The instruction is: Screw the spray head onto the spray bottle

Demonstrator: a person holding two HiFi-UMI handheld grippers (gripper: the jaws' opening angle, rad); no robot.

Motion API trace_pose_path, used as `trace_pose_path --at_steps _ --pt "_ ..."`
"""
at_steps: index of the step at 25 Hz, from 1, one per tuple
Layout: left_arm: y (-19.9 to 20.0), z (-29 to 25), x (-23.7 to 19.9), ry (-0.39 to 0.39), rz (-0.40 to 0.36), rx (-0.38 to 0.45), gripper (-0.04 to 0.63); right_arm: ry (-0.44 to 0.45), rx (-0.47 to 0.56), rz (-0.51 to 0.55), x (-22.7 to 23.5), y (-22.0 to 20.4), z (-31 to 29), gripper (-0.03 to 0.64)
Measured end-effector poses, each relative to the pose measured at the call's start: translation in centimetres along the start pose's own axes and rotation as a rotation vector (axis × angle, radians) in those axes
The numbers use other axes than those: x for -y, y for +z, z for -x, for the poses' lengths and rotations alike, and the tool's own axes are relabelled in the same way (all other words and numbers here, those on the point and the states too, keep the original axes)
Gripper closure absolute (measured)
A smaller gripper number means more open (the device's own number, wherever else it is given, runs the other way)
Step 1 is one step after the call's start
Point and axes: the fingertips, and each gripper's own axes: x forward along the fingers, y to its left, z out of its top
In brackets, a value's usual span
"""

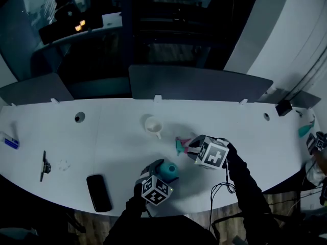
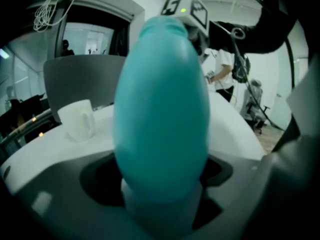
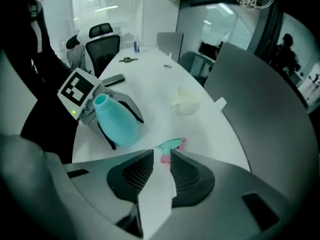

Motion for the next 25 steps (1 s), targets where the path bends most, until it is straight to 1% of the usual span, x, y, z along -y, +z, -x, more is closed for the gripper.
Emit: trace_pose_path --at_steps 3,5,7,10,13,16,19,23,25 --pt "0.0 0.0 0.2 -0.011 -0.009 0.001 0.181 0.123 -0.148 -0.001 0.2 -0.6 -2.2 0.520" --pt "0.0 0.1 0.2 -0.014 -0.011 0.003 0.181 0.171 -0.220 -0.007 0.2 -1.1 -3.5 0.518" --pt "0.0 0.1 0.1 -0.013 -0.012 0.003 0.181 0.183 -0.275 0.001 0.3 -1.5 -4.6 0.518" --pt "0.0 0.0 0.0 -0.010 -0.011 0.002 0.181 0.198 -0.323 -0.001 0.6 -1.6 -5.7 0.493" --pt "0.0 0.0 0.0 -0.009 -0.009 0.001 0.181 0.224 -0.381 0.001 0.6 -1.5 -6.5 0.492" --pt "-0.1 0.1 0.1 -0.008 -0.009 0.001 0.181 0.222 -0.452 0.021 1.0 -1.5 -7.4 0.492" --pt "0.0 0.1 0.0 -0.008 -0.008 0.001 0.181 0.227 -0.512 0.008 1.2 -1.8 -8.0 0.492" --pt "0.0 0.0 0.0 -0.007 -0.008 0.000 0.181 0.261 -0.553 -0.032 0.8 -2.1 -8.8 0.492" --pt "0.0 0.0 0.0 -0.007 -0.009 0.000 0.181 0.267 -0.569 -0.032 0.4 -2.6 -9.2 0.492"
